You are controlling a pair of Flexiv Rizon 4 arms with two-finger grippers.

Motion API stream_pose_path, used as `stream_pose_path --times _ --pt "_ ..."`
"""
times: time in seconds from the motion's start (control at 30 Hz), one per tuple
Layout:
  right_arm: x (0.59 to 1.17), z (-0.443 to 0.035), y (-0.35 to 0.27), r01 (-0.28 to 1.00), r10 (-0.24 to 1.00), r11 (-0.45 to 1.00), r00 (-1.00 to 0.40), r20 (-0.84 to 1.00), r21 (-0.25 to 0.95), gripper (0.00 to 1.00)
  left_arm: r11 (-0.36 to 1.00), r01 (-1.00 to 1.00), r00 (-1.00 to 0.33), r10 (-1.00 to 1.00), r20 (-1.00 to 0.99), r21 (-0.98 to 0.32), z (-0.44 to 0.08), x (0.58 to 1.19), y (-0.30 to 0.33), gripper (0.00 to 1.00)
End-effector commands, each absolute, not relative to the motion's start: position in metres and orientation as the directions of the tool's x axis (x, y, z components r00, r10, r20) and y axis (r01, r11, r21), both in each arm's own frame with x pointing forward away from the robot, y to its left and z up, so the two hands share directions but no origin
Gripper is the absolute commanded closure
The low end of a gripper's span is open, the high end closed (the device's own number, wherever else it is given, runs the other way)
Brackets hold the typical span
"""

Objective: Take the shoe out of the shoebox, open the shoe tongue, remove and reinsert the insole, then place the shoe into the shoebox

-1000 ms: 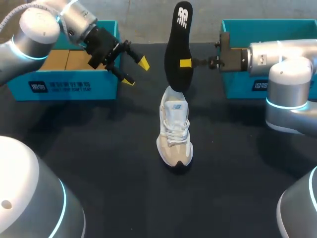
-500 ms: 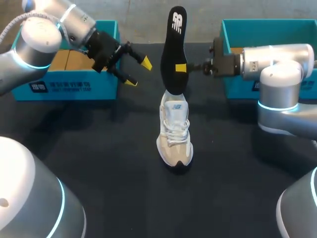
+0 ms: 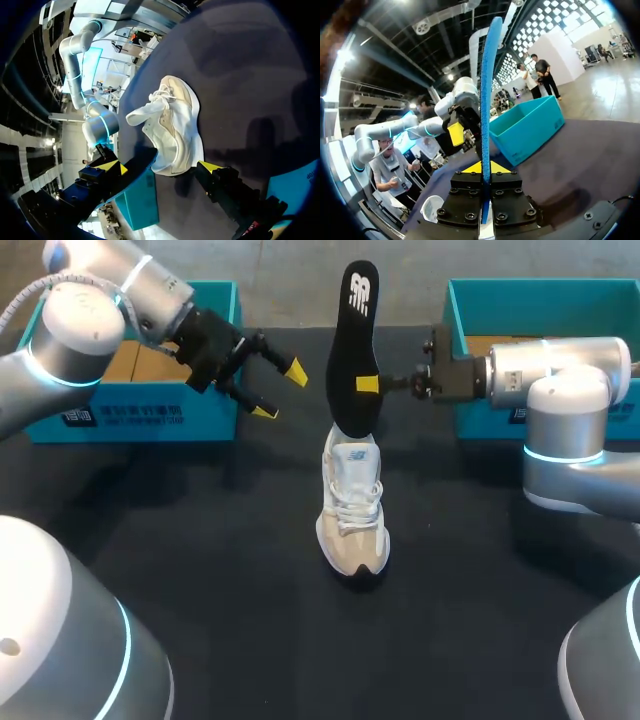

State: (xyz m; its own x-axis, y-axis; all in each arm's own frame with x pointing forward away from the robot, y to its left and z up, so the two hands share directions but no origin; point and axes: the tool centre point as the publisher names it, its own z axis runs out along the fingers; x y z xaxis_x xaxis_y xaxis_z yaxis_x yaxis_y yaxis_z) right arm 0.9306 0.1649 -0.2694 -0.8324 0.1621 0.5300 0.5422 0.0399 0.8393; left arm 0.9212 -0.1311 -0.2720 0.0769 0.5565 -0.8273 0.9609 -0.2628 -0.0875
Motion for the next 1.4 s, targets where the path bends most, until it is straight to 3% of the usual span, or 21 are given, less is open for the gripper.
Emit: stream_pose_path --times 0.03,1.4 --pt "0.930 -0.275 0.169 0.538 0.141 0.041 -0.837 0.528 0.842 1.00 -0.262 0.961 0.078 0.559 -0.826 -0.087 -0.272 0.921 -0.131 0.00" --pt "0.902 -0.309 0.179 0.562 0.128 0.070 -0.824 0.552 0.824 1.00 -0.262 0.961 0.078 0.559 -0.826 -0.087 -0.272 0.921 -0.131 0.00"
